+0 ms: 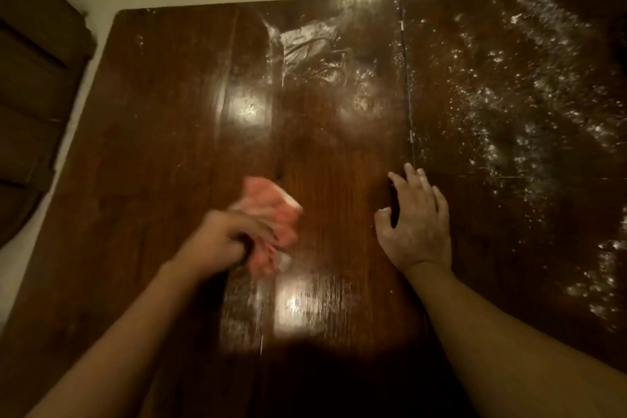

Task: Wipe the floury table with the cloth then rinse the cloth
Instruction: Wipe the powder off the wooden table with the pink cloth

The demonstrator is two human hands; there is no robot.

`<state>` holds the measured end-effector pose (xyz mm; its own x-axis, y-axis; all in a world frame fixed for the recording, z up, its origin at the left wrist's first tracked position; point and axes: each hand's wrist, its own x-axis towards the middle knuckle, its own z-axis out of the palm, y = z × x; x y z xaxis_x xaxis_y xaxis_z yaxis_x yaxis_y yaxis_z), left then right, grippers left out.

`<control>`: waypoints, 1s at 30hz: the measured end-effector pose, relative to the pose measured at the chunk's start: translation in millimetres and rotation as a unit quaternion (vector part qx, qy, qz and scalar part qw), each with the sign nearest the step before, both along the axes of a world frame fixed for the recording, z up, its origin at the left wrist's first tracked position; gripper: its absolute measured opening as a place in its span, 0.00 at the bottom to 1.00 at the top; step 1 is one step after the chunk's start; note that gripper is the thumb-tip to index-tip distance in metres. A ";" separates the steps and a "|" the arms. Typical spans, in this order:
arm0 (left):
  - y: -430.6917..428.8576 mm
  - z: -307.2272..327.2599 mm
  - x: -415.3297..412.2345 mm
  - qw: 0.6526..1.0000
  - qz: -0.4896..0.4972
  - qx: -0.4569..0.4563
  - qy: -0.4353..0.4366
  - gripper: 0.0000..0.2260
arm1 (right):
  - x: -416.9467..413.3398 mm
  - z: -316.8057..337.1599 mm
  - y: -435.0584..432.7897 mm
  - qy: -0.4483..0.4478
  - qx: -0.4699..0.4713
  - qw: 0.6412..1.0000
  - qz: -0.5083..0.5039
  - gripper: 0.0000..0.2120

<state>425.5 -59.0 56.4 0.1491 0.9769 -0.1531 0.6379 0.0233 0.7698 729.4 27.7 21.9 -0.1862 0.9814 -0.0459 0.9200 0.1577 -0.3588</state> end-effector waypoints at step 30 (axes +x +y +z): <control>-23.6 -22.7 143.0 0.961 -0.257 0.085 0.050 0.24 | 70.5 35.9 -70.5 0.248 -0.173 0.941 -0.152 0.23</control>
<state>568.5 -82.6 33.7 0.6118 0.7902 -0.0360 0.6020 -0.4356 0.6692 799.9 -42.8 57.8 0.0176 0.9353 -0.3534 0.6101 -0.2901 -0.7373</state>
